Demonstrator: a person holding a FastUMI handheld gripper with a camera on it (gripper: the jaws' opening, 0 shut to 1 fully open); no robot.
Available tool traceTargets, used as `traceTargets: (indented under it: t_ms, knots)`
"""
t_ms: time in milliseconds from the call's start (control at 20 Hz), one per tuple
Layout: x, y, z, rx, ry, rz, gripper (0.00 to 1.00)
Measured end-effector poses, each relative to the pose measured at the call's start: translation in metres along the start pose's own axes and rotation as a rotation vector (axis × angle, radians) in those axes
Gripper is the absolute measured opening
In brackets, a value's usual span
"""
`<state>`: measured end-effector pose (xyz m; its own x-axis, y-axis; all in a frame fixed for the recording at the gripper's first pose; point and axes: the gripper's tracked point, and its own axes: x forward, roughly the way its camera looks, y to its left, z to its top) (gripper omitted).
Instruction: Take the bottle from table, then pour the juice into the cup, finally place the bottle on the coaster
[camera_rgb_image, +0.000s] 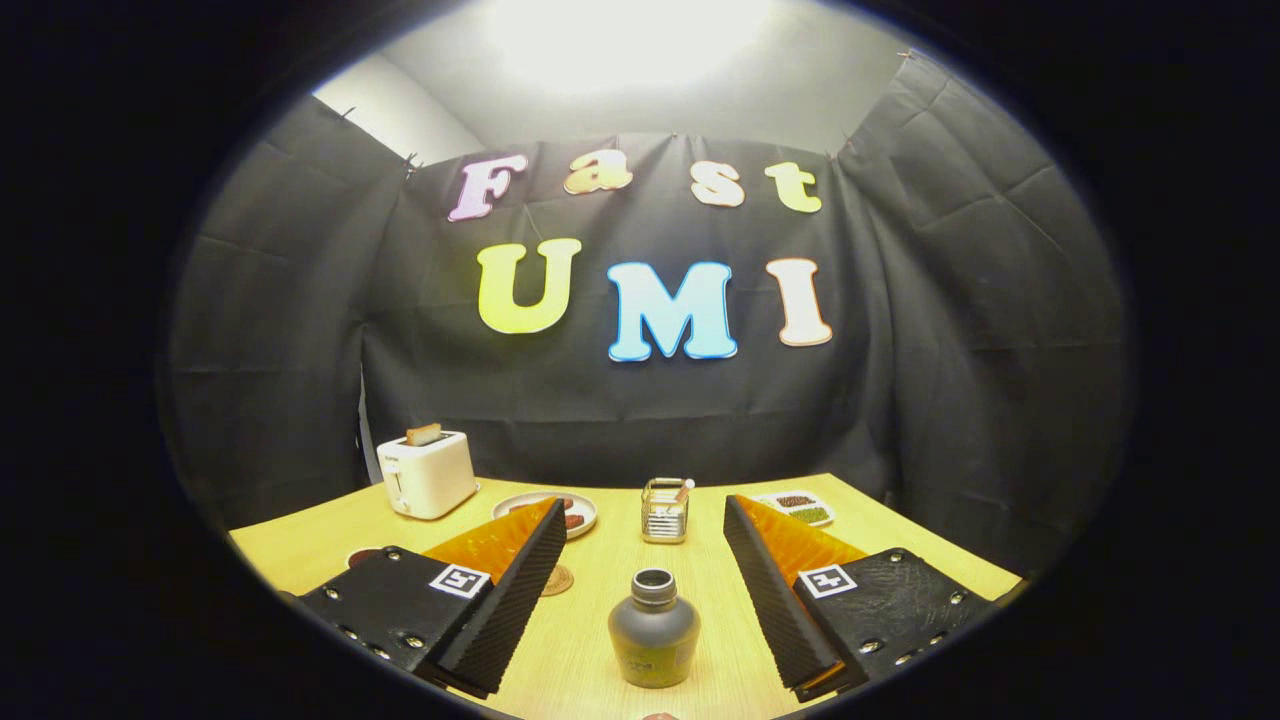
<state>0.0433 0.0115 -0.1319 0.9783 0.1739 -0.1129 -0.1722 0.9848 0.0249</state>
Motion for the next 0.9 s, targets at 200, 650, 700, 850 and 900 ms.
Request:
traceTargets:
  t_ms: [200,650,700,850,900]
  knots:
    - [0.009,-0.002,-0.02,0.009,0.047,0.007,0.97]
    - [0.014,-0.005,-0.068,0.004,0.145,0.015,0.97]
    - [0.014,-0.005,-0.074,0.003,0.156,0.017,0.97]
    - [0.014,-0.007,-0.089,0.001,0.188,0.018,0.97]
    - [0.014,-0.007,-0.094,0.001,0.197,0.02,0.97]
